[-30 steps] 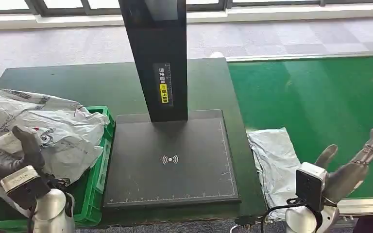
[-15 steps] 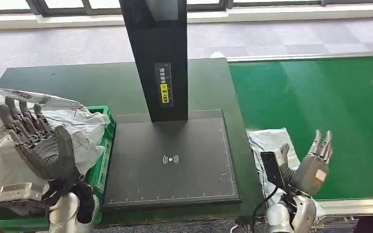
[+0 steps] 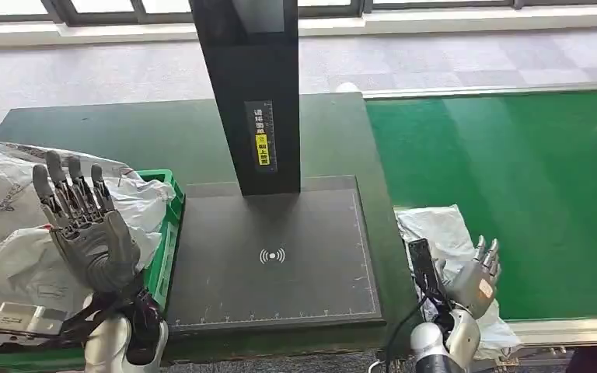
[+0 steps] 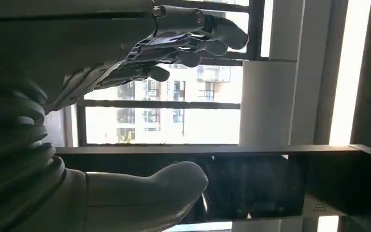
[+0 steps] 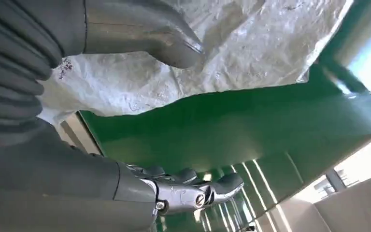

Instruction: Moved the parcel from conveyor to table for the left to box.

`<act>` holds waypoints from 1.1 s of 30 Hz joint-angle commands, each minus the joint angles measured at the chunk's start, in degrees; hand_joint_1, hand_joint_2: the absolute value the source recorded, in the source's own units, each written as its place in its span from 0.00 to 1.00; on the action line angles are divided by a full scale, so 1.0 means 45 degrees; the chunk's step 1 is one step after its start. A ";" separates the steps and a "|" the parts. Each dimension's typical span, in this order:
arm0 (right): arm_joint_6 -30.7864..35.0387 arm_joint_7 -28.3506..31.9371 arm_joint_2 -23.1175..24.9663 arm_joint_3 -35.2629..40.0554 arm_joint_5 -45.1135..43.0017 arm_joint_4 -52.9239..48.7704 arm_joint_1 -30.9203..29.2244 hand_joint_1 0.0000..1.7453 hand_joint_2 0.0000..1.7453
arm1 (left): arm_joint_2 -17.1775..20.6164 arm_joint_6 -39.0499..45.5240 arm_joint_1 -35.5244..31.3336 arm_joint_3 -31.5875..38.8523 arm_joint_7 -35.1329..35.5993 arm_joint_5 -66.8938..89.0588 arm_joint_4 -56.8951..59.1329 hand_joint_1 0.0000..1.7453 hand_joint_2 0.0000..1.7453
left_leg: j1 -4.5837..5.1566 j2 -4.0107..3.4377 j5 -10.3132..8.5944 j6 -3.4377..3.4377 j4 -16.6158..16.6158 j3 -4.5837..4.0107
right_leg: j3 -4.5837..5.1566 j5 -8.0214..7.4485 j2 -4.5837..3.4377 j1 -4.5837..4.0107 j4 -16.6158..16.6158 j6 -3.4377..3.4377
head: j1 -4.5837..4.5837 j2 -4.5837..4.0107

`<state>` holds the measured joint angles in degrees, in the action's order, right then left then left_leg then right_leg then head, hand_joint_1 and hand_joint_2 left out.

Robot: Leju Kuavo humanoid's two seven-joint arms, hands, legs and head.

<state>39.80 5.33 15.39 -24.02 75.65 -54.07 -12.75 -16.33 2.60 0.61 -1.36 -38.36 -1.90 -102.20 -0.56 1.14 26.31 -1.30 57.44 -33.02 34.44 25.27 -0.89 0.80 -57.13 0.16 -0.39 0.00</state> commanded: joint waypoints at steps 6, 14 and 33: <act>-0.1627 -0.0740 -0.1534 -0.1767 -0.0261 0.5587 -0.1670 0.00 1.00 | -0.0816 -0.1026 0.0607 0.0117 0.0492 -0.0073 0.0129 0.00 1.00 | 0.0007 -0.0038 0.0010 0.0023 -0.0020 0.0046 | -0.0048 -0.0001 -0.0001 0.0008 0.0030 0.0005 | 0.0000 0.0000; -0.2061 -0.0838 -0.1468 -0.1835 -0.0370 0.5810 -0.1712 0.00 1.00 | -0.0816 -0.1090 0.0467 0.0127 0.0495 0.0052 0.0280 0.00 1.00 | 0.0001 -0.0022 0.0009 0.0020 -0.0029 0.0062 | -0.0069 0.0002 0.0018 -0.0005 0.0041 0.0001 | 0.0000 0.0000; -0.3111 -0.1802 -0.1706 -0.2199 0.0041 0.6127 -0.1607 1.00 1.00 | -0.0766 -0.1219 0.0494 0.0343 0.0640 -0.0065 0.0480 0.00 1.00 | -0.0027 -0.0013 0.0009 0.0060 -0.0020 0.0225 | -0.0251 -0.0001 0.0022 -0.0006 0.0096 0.0053 | 0.0000 0.0000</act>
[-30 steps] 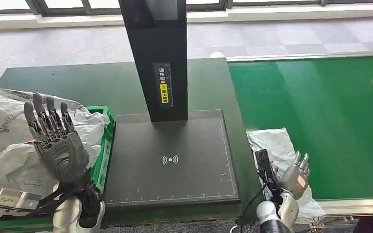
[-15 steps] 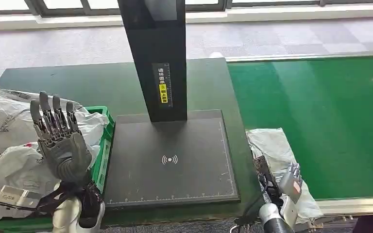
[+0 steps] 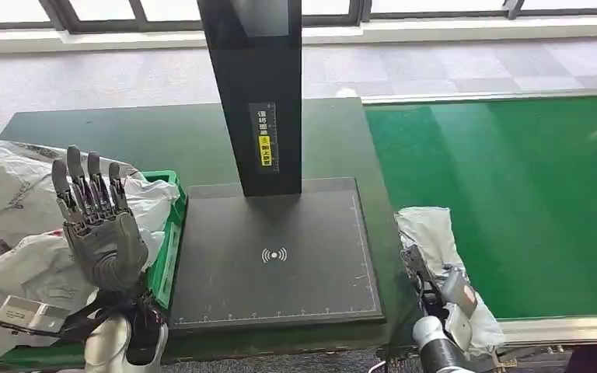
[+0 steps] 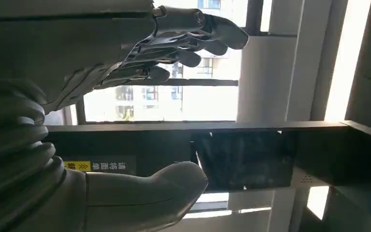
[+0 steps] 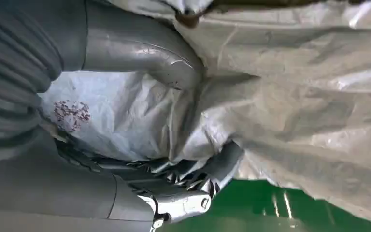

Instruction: Moved the parcel from conveyor to table for the left to box.

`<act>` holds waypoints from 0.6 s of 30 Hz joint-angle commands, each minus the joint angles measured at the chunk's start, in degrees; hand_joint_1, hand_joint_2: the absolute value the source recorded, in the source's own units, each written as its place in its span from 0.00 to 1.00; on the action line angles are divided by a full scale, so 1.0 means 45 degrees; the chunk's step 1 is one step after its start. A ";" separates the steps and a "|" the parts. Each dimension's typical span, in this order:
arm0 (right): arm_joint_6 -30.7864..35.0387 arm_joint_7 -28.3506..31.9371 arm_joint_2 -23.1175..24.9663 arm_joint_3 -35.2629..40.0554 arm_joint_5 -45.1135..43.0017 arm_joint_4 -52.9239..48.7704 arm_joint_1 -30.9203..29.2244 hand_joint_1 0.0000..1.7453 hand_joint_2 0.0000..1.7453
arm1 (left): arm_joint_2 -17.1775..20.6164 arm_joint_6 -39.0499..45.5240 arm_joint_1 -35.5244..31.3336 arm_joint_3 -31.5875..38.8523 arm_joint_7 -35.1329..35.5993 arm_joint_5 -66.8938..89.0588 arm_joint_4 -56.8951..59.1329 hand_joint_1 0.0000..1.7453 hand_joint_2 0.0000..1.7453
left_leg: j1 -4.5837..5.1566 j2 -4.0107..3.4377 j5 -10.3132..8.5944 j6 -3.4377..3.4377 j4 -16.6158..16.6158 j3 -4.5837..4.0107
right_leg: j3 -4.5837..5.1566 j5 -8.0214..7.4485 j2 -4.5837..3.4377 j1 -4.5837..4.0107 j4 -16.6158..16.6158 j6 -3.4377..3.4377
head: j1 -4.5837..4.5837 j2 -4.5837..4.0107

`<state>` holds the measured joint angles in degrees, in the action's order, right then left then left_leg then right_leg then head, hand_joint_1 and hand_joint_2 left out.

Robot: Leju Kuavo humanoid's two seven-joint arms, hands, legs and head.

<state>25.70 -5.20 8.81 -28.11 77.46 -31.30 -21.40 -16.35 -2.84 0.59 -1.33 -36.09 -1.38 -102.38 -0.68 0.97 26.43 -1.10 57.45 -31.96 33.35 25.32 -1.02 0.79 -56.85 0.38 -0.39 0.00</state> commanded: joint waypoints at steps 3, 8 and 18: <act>0.0250 0.0569 -0.0229 -0.1222 -0.0258 0.0992 0.0304 1.00 1.00 | -0.0780 -0.0040 0.0524 0.0353 0.0136 -0.0184 0.0467 0.00 1.00 | 0.0004 0.0017 -0.0021 0.0025 -0.0031 -0.0018 | -0.0009 -0.0021 0.0054 -0.0001 0.0049 0.0011 | 0.0000 0.0000; 0.0250 0.0569 -0.0229 -0.1222 -0.0258 0.0992 0.0304 1.00 1.00 | -0.0780 -0.0040 0.0524 0.0353 0.0136 -0.0184 0.0467 0.00 1.00 | -0.0002 0.0018 0.0005 0.0011 -0.0006 0.0013 | -0.0050 -0.0004 0.0033 -0.0012 0.0027 0.0003 | 0.0000 0.0000; 0.3177 0.7201 0.1397 -0.1686 -0.4543 -0.4374 0.1478 1.00 1.00 | -0.0779 0.0126 0.0706 0.0261 -0.0217 -0.0128 0.0467 0.00 1.00 | 0.0012 0.0028 0.0033 -0.0001 -0.0018 -0.0026 | -0.0011 0.0035 0.0054 -0.0031 0.0016 -0.0036 | 0.0000 0.0000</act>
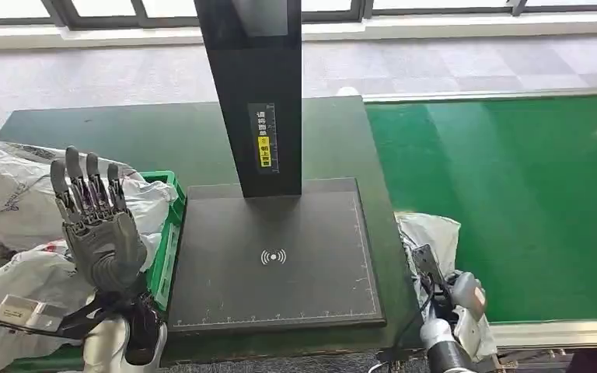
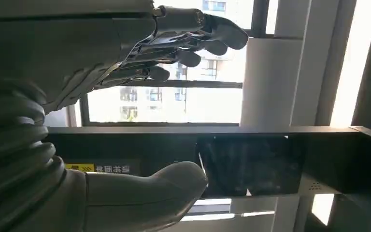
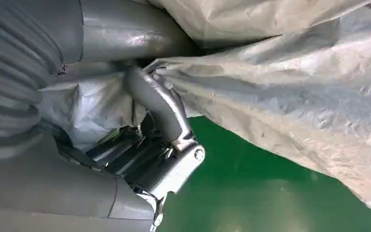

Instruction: Moved the parcel from conveyor to table for the left to box.

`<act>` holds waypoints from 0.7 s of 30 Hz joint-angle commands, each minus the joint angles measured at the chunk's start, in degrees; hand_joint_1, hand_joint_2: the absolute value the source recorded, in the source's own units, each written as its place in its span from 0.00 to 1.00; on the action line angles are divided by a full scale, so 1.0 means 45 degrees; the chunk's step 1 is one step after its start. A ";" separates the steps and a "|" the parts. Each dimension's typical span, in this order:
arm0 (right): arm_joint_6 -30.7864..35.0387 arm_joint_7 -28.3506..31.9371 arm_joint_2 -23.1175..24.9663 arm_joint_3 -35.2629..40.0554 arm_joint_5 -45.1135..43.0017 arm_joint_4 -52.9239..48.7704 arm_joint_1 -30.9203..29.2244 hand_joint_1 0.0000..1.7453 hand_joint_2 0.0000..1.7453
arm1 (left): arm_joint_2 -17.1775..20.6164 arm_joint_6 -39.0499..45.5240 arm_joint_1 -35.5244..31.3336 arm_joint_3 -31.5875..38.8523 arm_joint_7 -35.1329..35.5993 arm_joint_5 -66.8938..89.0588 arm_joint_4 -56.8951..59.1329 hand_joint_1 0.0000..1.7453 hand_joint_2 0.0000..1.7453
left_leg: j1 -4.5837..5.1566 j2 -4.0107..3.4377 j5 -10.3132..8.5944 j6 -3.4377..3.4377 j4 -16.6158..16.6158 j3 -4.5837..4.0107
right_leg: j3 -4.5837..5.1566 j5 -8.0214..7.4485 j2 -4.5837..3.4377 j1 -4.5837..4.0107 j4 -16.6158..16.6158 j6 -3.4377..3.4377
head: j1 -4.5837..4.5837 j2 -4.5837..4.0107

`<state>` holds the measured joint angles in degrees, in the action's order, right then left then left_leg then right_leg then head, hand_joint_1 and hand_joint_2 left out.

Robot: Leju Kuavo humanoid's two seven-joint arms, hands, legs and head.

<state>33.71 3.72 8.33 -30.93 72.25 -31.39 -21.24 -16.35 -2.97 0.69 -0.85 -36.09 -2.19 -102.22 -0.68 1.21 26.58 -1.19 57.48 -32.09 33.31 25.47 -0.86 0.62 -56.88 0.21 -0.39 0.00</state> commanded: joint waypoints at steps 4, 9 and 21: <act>0.1398 0.7443 0.2594 -0.2308 -0.3583 -0.8920 0.2056 1.00 1.00 | -0.0782 0.0165 0.0407 0.0129 -0.0286 0.0126 0.0721 0.00 1.00 | 0.0028 -0.0003 0.0001 0.0007 -0.0001 -0.0082 | 0.0090 0.0013 0.0024 0.0029 -0.0036 0.0002 | 0.0000 0.0000; 0.1398 0.8061 0.2594 -0.1707 -0.4569 -1.2426 0.2701 1.00 1.00 | -0.0751 0.0166 0.0135 0.0083 -0.0275 0.0183 0.0893 0.00 1.00 | 0.0023 0.0041 0.0003 0.0008 -0.0006 -0.0086 | 0.0086 0.0030 0.0084 0.0021 -0.0025 -0.0002 | 0.0000 0.0000; 0.1398 0.8061 0.2594 0.2101 -0.5681 -1.7582 0.4103 1.00 1.00 | -0.0577 0.0131 -0.0712 0.0187 -0.0250 0.0212 0.1617 0.00 1.00 | 0.0041 -0.0022 0.0013 0.0001 0.0001 -0.0092 | 0.0128 0.0016 0.0009 0.0050 -0.0033 -0.0006 | -0.0005 0.0000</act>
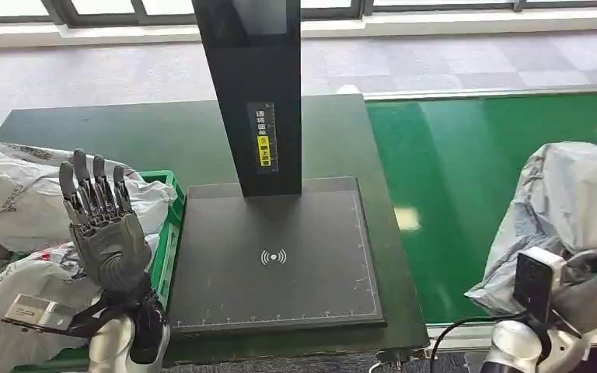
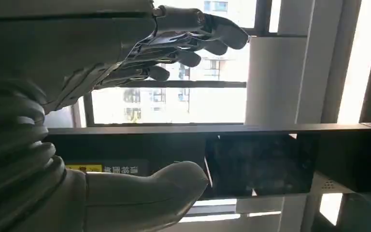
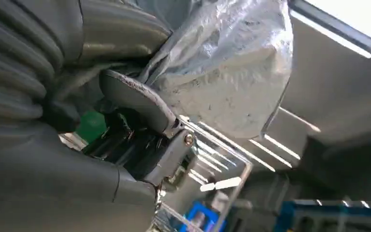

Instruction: Moved the parcel from conveyor to table for the left to box.

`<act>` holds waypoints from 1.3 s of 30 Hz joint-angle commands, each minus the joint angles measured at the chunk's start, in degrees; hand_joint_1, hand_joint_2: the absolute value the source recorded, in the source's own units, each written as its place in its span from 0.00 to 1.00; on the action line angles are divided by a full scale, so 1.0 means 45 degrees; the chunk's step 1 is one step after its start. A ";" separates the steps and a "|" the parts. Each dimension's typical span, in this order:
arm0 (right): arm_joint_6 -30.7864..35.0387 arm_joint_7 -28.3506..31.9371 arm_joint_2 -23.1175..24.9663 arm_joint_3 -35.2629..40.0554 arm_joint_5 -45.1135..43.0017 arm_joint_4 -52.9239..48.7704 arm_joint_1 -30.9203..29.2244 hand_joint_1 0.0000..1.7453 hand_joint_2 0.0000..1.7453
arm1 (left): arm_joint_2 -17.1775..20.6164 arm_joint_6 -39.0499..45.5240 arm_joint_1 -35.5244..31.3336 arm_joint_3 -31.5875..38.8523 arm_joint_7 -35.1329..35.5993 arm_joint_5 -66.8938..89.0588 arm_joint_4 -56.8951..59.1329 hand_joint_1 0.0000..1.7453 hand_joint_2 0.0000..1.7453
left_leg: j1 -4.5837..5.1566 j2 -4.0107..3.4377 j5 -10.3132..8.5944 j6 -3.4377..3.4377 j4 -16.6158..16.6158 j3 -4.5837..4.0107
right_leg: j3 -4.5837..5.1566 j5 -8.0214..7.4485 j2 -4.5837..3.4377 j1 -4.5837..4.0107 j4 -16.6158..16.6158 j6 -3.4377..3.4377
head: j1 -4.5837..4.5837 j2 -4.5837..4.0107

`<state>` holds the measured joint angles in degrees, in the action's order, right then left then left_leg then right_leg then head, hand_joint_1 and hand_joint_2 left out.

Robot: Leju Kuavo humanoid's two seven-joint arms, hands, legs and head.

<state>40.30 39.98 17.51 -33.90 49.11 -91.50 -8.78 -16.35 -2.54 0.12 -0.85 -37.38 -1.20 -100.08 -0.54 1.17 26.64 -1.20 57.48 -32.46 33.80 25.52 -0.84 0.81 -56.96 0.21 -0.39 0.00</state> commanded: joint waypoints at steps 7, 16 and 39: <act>-0.0068 -0.0492 0.0554 0.5604 -0.0892 -0.3300 0.2223 1.00 1.00 | -0.0811 0.0229 -0.0721 -0.0210 -0.0454 0.0265 0.1681 0.00 1.00 | -0.0013 -0.0049 0.0005 -0.0003 -0.0021 0.0029 | -0.0014 0.0001 -0.0009 -0.0024 0.0016 -0.0014 | -0.0005 0.0000; -0.1736 0.0005 -0.0755 1.0987 -0.5578 0.3973 0.0169 1.00 1.00 | -0.0349 -0.0083 -0.0843 -0.0256 -0.0329 -0.0176 0.1833 0.00 1.00 | -0.0025 -0.0144 0.0005 -0.0018 -0.0034 0.0059 | -0.0006 -0.0023 -0.0119 -0.0033 0.0000 -0.0025 | -0.0005 0.0000; -0.5146 -0.1352 -0.0271 1.1034 -0.5029 1.2336 -0.2679 0.00 0.00 | -0.0412 0.0270 -0.0402 -0.0621 -0.0539 -0.0107 0.1700 0.00 1.00 | -0.0026 -0.0078 -0.0011 -0.0039 -0.0040 0.0036 | 0.0005 -0.0010 -0.0058 -0.0039 -0.0009 -0.0041 | -0.0005 0.0000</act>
<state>21.38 39.96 15.72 16.44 21.53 -62.15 -11.23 -16.17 -2.05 -1.08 -2.97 -38.93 -2.19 -94.09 -0.67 0.98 26.62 -1.45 57.39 -32.45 33.96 25.55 -1.08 0.65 -57.13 0.01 -0.42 0.00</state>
